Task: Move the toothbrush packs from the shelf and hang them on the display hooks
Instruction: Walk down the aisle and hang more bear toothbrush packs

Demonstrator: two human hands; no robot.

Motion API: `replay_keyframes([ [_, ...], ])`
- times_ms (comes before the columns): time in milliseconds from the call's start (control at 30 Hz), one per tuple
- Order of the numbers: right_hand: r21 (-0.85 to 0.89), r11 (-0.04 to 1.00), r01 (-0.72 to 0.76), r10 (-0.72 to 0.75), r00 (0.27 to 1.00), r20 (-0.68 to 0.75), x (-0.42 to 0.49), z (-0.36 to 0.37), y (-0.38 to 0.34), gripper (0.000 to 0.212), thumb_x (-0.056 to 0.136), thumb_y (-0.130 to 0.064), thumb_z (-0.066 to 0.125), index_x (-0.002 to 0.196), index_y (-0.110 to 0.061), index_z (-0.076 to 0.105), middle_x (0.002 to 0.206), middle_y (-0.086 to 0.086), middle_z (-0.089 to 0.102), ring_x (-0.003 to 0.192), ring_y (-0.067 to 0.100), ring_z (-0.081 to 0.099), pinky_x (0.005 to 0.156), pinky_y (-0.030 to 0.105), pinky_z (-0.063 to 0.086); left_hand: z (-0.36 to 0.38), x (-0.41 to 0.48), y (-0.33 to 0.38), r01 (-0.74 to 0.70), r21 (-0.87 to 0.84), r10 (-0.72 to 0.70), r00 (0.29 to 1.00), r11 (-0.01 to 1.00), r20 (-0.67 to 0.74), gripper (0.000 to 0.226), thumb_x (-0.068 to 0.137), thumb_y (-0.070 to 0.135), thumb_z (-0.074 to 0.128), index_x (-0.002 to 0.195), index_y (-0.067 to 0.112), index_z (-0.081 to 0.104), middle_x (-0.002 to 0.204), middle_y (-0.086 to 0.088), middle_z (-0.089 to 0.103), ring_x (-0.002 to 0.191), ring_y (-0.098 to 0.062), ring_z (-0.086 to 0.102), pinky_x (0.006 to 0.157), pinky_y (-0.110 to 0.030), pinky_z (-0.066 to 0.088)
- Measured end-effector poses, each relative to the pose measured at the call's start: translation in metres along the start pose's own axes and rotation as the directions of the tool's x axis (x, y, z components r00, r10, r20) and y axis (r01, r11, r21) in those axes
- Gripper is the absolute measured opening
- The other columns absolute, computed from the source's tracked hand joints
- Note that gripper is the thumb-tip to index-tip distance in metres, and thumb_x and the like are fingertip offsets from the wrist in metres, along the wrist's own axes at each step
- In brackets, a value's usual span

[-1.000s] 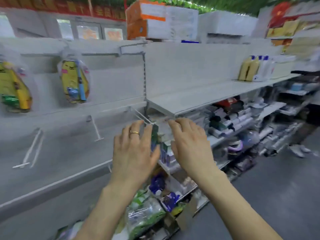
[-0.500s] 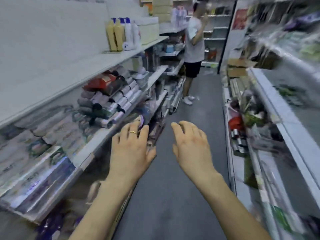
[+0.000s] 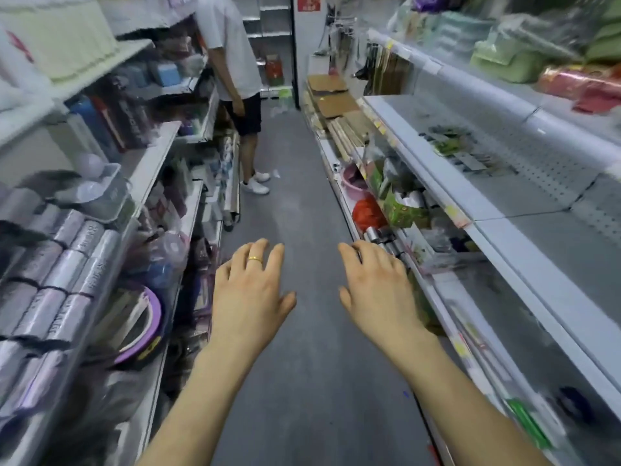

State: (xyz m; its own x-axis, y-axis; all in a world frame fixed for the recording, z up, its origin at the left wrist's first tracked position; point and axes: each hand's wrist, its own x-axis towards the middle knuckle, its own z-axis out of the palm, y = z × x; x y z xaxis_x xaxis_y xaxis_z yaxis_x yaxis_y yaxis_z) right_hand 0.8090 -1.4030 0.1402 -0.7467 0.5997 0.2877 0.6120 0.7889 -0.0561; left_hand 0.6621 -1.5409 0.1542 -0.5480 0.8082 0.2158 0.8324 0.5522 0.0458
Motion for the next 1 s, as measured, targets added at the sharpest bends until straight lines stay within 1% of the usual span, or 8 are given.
replay_keyframes([
  [100,0.004,0.996,-0.094,0.094,0.995,-0.01,0.054,0.019,0.017,0.073,0.079,-0.026,0.081,0.144,-0.014,0.05,0.139,0.008,0.056,0.13,0.031,0.055,0.101,0.046,0.05,0.018,0.07,0.004,-0.094,-0.04,0.094,0.995,0.995,-0.016,0.084,0.072,0.044,0.086,0.145,0.016,0.054,0.149,-0.011,0.055,0.136,-0.035,0.052,0.094,-0.052,0.051],
  [233,0.048,0.975,-0.218,0.22,0.975,-0.034,0.136,0.058,0.047,0.074,0.078,-0.026,0.084,0.142,-0.014,0.05,0.139,0.009,0.057,0.127,0.032,0.057,0.098,0.048,0.05,0.056,0.17,0.002,-0.159,-0.057,0.158,0.987,0.986,-0.012,0.089,0.074,0.044,0.085,0.151,0.018,0.049,0.151,-0.01,0.053,0.136,-0.035,0.051,0.095,-0.051,0.051],
  [467,0.127,0.925,-0.359,0.364,0.931,-0.019,0.281,0.119,0.112,0.066,0.083,-0.023,0.079,0.141,-0.014,0.048,0.135,0.009,0.055,0.124,0.033,0.055,0.096,0.048,0.05,0.101,0.345,0.0,-0.247,-0.059,0.248,0.969,0.967,0.013,0.09,0.078,0.046,0.082,0.155,0.021,0.042,0.153,-0.009,0.051,0.137,-0.034,0.049,0.096,-0.05,0.051],
  [600,0.107,0.906,-0.41,0.412,0.911,0.002,0.362,0.139,0.146,0.069,0.083,-0.025,0.077,0.145,-0.015,0.048,0.14,0.01,0.053,0.128,0.034,0.053,0.099,0.05,0.05,0.115,0.446,0.005,-0.302,-0.076,0.303,0.953,0.95,0.001,0.09,0.081,0.047,0.08,0.157,0.022,0.039,0.154,-0.009,0.05,0.137,-0.034,0.048,0.095,-0.05,0.051],
  [700,0.1,0.876,-0.472,0.475,0.88,-0.011,0.412,0.156,0.175,0.066,0.082,-0.025,0.08,0.14,-0.016,0.05,0.136,0.008,0.054,0.123,0.034,0.057,0.093,0.05,0.051,0.132,0.515,0.012,-0.363,-0.125,0.365,0.931,0.923,-0.007,0.088,0.082,0.048,0.079,0.157,0.023,0.04,0.155,-0.007,0.049,0.138,-0.033,0.049,0.096,-0.048,0.051],
  [800,0.122,0.827,-0.549,0.554,0.832,-0.014,0.459,0.179,0.205,0.067,0.083,-0.026,0.082,0.141,-0.016,0.051,0.135,0.008,0.054,0.121,0.033,0.058,0.092,0.05,0.053,0.16,0.586,0.023,-0.442,-0.152,0.446,0.895,0.884,-0.01,0.085,0.084,0.05,0.076,0.157,0.022,0.041,0.154,-0.007,0.05,0.136,-0.034,0.051,0.095,-0.048,0.052],
  [867,0.129,0.78,-0.612,0.621,0.783,-0.035,0.489,0.195,0.222,0.067,0.083,-0.023,0.082,0.141,-0.016,0.05,0.136,0.008,0.053,0.122,0.033,0.058,0.095,0.05,0.053,0.18,0.637,0.03,-0.504,-0.175,0.509,0.86,0.846,-0.017,0.083,0.086,0.05,0.075,0.157,0.022,0.041,0.153,-0.007,0.051,0.135,-0.033,0.052,0.095,-0.048,0.053],
  [1000,0.156,0.631,-0.76,0.772,0.635,-0.028,0.538,0.214,0.248,0.066,0.088,-0.023,0.076,0.146,-0.017,0.046,0.138,0.006,0.05,0.125,0.032,0.054,0.101,0.05,0.051,0.213,0.729,0.043,-0.617,-0.225,0.637,0.77,0.754,0.025,0.078,0.088,0.055,0.059,0.158,0.025,0.039,0.154,-0.003,0.049,0.136,-0.031,0.049,0.097,-0.049,0.052],
])
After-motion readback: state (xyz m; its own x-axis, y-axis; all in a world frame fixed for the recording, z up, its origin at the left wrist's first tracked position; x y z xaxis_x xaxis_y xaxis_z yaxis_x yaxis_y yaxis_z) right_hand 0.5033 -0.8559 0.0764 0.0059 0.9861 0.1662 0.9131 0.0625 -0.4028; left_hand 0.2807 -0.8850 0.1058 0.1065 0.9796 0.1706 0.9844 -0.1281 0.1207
